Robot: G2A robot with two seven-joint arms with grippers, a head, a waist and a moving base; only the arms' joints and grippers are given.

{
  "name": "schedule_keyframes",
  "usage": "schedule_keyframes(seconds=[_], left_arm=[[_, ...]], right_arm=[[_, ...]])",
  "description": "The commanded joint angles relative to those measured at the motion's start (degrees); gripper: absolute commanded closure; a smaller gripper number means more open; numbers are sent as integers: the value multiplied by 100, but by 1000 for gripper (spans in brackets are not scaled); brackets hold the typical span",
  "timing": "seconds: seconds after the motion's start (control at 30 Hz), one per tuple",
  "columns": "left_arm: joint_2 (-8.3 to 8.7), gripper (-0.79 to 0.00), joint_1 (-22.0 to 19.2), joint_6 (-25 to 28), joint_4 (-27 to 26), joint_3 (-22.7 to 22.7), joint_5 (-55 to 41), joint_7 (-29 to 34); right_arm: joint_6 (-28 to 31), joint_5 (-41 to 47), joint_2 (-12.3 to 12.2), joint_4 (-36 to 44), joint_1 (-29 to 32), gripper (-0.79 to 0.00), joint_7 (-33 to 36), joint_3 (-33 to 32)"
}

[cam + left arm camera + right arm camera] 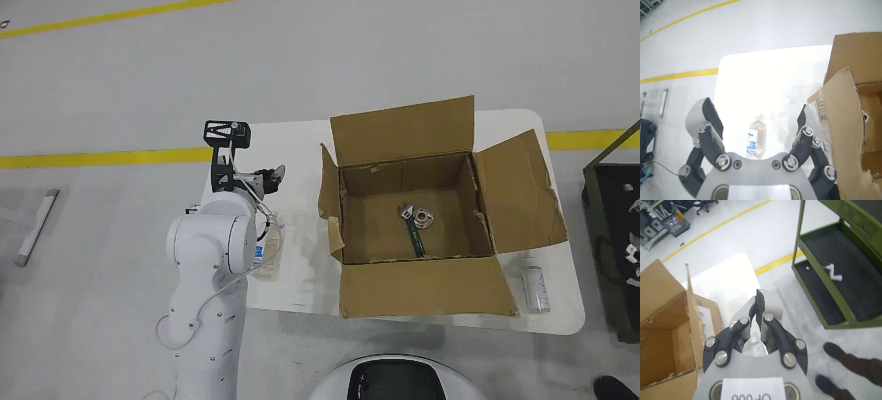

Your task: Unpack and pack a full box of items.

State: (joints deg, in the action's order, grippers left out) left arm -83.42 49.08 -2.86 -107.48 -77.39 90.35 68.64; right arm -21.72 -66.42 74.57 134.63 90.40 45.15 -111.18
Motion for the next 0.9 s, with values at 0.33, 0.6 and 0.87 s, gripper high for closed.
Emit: schedule_keyframes(seconds=[0.33, 0.6, 0.87], left_arm=[[0, -785, 0, 0, 0, 0, 0, 0], [0, -785, 0, 0, 0, 0, 0, 0], [0, -785, 0, 0, 0, 0, 0, 0]], right_arm=[[763, -2930, 0, 2, -1729, 0, 1973, 3547], [810, -3800, 182, -1581, -2535, 0, 3102, 4715], [695, -3004, 370, -2792, -3215, 0, 3410, 4767]])
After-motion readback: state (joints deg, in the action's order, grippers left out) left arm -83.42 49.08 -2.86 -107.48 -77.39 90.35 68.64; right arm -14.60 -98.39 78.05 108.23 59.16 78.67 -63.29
